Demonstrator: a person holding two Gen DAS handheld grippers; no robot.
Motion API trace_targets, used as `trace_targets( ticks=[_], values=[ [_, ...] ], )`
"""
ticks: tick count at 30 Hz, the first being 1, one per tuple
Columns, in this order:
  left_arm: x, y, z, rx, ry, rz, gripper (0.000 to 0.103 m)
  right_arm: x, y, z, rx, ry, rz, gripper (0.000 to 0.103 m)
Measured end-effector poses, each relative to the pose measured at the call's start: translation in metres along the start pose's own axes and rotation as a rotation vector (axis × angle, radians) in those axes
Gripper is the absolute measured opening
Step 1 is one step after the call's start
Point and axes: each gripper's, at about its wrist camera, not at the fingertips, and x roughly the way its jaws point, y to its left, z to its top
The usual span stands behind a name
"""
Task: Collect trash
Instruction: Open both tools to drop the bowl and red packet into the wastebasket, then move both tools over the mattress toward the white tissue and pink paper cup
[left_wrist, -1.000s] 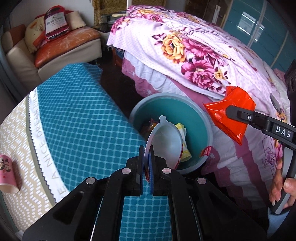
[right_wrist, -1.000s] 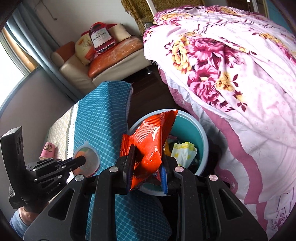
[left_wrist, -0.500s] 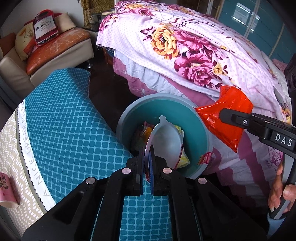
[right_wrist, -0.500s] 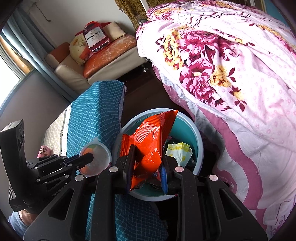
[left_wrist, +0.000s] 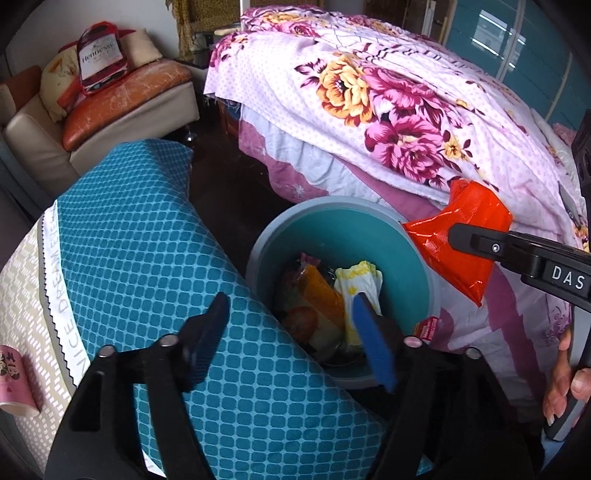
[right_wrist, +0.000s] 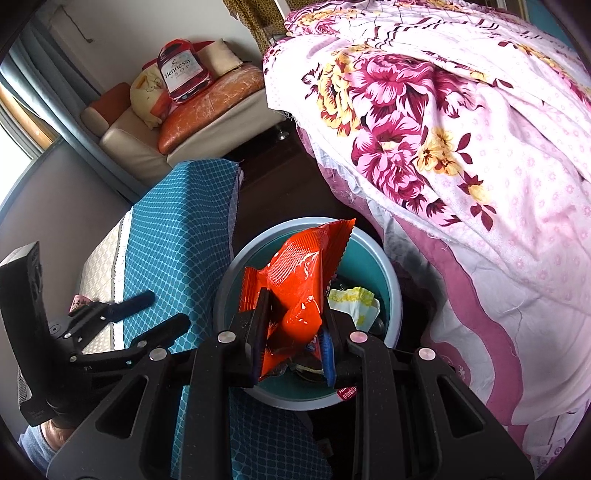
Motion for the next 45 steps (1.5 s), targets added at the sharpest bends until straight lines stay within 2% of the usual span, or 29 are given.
trace_targets(
  ticks=[6,12,17,20,22,27,32,45],
  values=[
    [-0.008,0.006,-0.004,-0.005,-0.004,0.028,0.089,0.006,0.004,0.003,-0.009,0.010,-0.003,0.023],
    [-0.016,0.013,-0.009,-0.007,-0.005,0.041,0.090,0.014,0.012,0.006,-0.024,0.026,-0.011,0.024],
    [-0.017,0.022,-0.015,-0.034,0.006,0.028,0.091,0.020,0.018,0.008,-0.034,0.045,-0.019,0.029],
    [-0.016,0.028,-0.019,-0.052,0.018,0.023,0.091,0.025,0.023,0.009,-0.042,0.057,-0.025,0.040],
    [-0.016,0.032,-0.021,-0.064,0.022,0.018,0.091,0.026,0.026,0.010,-0.042,0.060,-0.028,0.060],
    [-0.017,0.040,-0.026,-0.085,0.026,0.010,0.091,0.025,0.032,0.008,-0.043,0.059,-0.041,0.073],
    [-0.022,0.047,-0.034,-0.104,0.030,0.001,0.091,0.020,0.035,0.007,-0.023,0.063,-0.051,0.079],
    [-0.055,0.068,-0.064,-0.154,-0.009,-0.025,0.091,0.000,0.068,-0.012,-0.040,0.098,-0.074,0.082]
  ],
)
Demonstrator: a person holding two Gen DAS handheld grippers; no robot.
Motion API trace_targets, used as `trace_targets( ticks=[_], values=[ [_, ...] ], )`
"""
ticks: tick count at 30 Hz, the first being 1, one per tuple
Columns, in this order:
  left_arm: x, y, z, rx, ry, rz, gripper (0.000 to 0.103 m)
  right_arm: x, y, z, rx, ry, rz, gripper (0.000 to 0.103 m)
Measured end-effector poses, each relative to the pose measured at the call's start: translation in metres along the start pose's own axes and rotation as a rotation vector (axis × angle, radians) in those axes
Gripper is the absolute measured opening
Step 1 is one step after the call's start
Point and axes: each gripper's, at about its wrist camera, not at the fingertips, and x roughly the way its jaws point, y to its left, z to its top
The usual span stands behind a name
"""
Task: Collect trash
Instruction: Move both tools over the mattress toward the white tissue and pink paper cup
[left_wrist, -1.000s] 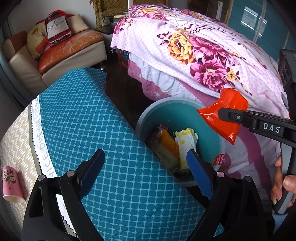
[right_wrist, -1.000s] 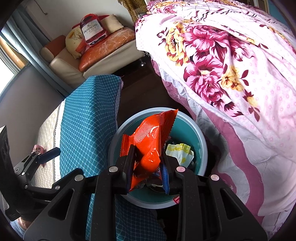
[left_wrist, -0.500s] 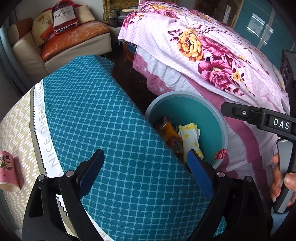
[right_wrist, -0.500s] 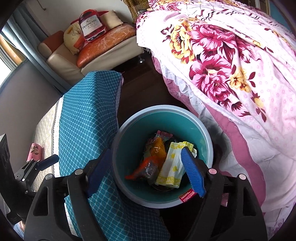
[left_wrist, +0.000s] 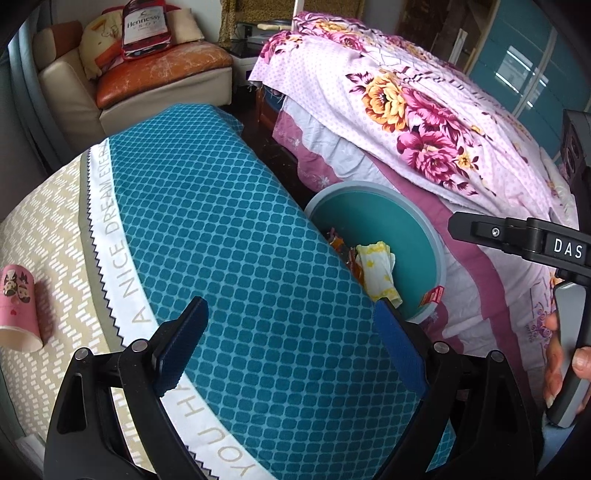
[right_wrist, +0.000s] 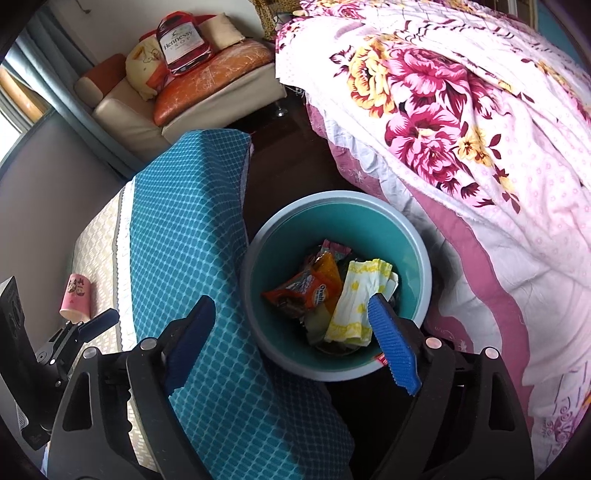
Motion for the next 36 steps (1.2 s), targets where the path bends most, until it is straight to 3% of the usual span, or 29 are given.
trace_targets(
  ticks=[8,18,36],
  values=[
    [-0.026,0.033,-0.027,-0.050,-0.024,0.001,0.092,-0.005,0.041,-0.014,-0.058,0.049,-0.003,0.084],
    [-0.063,0.107,-0.080,-0.150,-0.035,0.046,0.093,0.002,0.113,-0.042,-0.175,0.104,0.008,0.084],
    [-0.132,0.260,-0.215,-0.317,0.030,0.320,0.093,0.033,0.262,-0.109,-0.433,0.229,0.084,0.084]
  ],
)
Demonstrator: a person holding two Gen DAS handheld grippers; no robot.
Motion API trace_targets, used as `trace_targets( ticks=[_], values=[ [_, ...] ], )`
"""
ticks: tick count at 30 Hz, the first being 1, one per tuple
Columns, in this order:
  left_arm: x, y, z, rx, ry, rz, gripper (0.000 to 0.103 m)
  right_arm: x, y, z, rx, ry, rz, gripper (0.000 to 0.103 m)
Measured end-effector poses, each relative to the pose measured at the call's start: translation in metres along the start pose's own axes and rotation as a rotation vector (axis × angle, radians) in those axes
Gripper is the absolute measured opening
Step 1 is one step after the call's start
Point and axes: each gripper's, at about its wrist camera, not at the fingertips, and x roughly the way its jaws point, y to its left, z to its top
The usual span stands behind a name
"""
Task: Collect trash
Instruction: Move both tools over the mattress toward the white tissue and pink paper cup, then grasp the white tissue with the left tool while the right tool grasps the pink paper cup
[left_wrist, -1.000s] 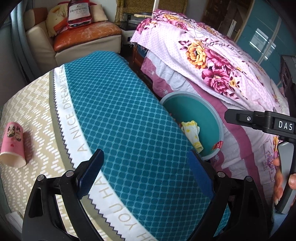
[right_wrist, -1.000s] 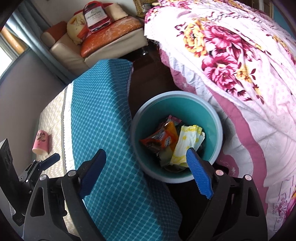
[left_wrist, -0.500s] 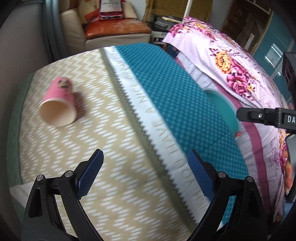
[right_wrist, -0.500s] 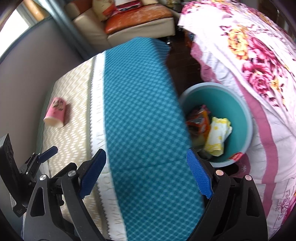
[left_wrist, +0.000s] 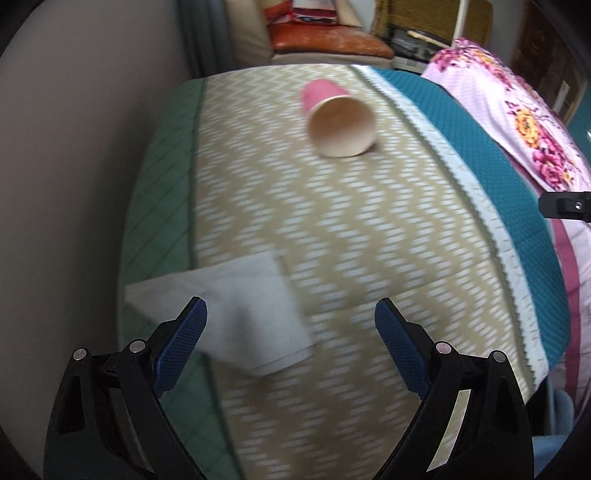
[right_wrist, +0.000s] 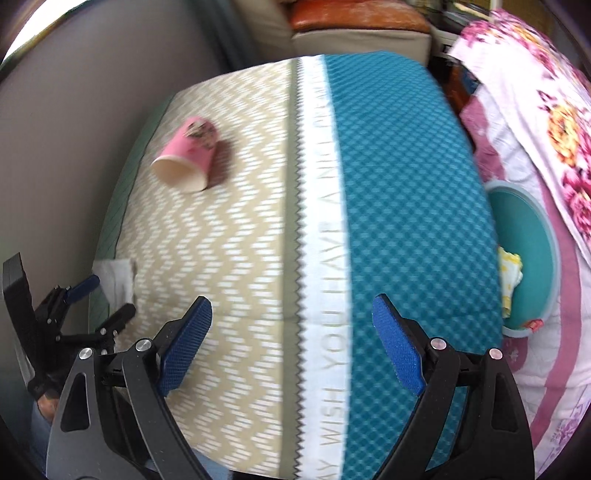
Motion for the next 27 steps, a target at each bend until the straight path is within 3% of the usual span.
trace_targets(
  ticks=[6,12,17,23,24,27],
  values=[
    [0.009,0.039,-0.015,-0.078,0.018,0.022,0.093,0.016,0.039,0.002,-0.070,0.026,0.019,0.084],
    [0.024,0.050,-0.019,-0.129,0.042,-0.053,0.093,0.028,0.062,0.005,-0.098,0.045,0.016,0.084],
    [0.024,0.045,-0.019,-0.126,-0.014,-0.109,0.092,0.033,0.066,0.010,-0.094,0.048,0.010,0.084],
    [0.021,0.039,-0.020,-0.088,-0.084,-0.019,0.043,0.040,0.072,0.018,-0.109,0.035,0.000,0.084],
    [0.020,0.040,-0.021,-0.096,-0.092,-0.018,0.029,0.042,0.072,0.020,-0.110,0.034,0.001,0.084],
    [0.019,0.043,-0.020,-0.133,-0.100,-0.049,0.009,0.049,0.073,0.025,-0.108,0.042,0.004,0.084]
  ],
)
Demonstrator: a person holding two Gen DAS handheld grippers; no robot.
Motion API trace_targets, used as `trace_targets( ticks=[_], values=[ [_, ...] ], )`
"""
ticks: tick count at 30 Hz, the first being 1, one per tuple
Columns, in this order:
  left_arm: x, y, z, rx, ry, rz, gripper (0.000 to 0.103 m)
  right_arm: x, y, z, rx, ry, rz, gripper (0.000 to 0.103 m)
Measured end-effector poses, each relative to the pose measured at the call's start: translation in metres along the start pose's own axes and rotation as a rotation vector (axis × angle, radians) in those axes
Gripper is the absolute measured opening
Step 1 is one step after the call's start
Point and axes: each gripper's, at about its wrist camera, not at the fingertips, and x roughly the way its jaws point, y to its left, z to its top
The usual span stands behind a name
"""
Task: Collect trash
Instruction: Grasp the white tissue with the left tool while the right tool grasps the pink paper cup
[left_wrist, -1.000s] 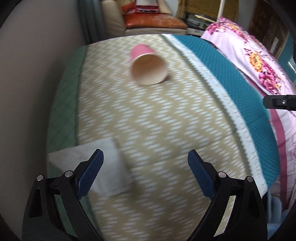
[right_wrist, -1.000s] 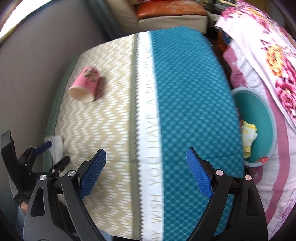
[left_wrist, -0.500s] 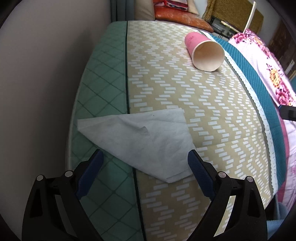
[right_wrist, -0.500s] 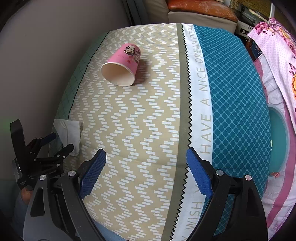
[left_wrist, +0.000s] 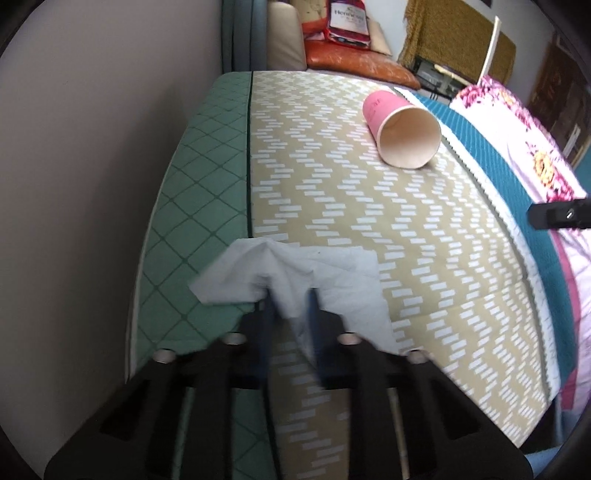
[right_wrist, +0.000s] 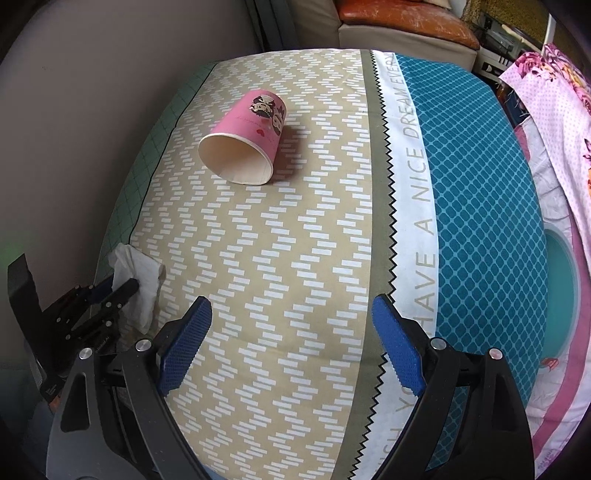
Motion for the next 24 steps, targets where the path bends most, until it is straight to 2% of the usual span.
trace_targets(
  ticks=[7,14,19,24],
  values=[
    [0.001,0.003,0.021,-0.055,-0.025,-0.075,0.006,0.009,-0.007,0.016,0.009,0.017,0.013,0.084],
    [0.005,0.013,0.053,-0.105,-0.042,-0.169,0.006,0.014,-0.010,0.073,0.036,-0.041,0.063,0.084],
    [0.015,0.011,0.069,-0.101,-0.037,-0.182,0.006,0.037,-0.003,0.110,0.055,-0.035,0.126,0.084],
    [0.025,0.017,0.087,-0.126,-0.044,-0.181,0.006,0.074,0.006,0.136,0.079,0.021,0.182,0.084]
  ],
)
